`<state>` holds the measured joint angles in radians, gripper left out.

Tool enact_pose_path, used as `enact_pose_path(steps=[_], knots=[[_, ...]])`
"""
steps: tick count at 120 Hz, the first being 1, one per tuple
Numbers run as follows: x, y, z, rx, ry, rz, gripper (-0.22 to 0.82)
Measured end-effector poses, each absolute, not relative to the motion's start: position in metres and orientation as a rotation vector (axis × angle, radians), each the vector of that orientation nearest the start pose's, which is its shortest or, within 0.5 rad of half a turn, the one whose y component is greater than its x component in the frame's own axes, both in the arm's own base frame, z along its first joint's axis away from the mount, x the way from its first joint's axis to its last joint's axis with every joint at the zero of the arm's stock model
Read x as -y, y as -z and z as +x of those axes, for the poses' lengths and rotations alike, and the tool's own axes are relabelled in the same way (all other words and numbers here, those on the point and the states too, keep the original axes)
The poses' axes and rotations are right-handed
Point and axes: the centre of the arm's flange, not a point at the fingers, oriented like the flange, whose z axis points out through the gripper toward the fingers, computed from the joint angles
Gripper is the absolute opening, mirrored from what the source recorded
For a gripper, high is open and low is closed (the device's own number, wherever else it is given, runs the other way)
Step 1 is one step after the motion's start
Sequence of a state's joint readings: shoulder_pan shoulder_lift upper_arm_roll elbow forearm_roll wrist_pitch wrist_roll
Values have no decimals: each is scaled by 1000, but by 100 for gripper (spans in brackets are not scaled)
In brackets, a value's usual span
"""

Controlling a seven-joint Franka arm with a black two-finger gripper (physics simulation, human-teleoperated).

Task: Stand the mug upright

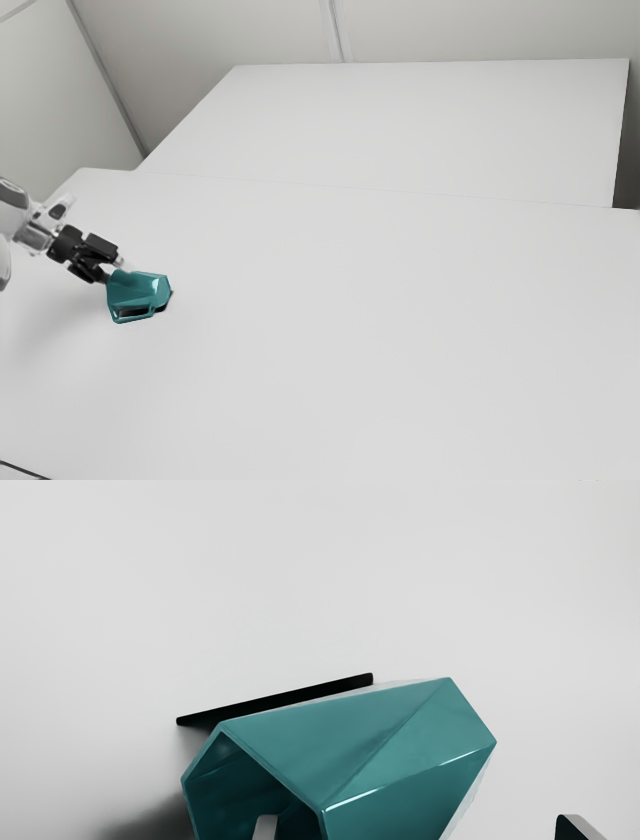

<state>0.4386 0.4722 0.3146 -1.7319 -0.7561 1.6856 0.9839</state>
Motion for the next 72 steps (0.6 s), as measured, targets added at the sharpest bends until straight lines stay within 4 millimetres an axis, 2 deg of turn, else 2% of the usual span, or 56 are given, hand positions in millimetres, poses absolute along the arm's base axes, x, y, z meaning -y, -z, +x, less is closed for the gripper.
enact_pose_path(steps=[37,72], knots=[[-356,-282,503,-81,-228,2304,60],[-362,-289,498,-69,-265,2258,25]])
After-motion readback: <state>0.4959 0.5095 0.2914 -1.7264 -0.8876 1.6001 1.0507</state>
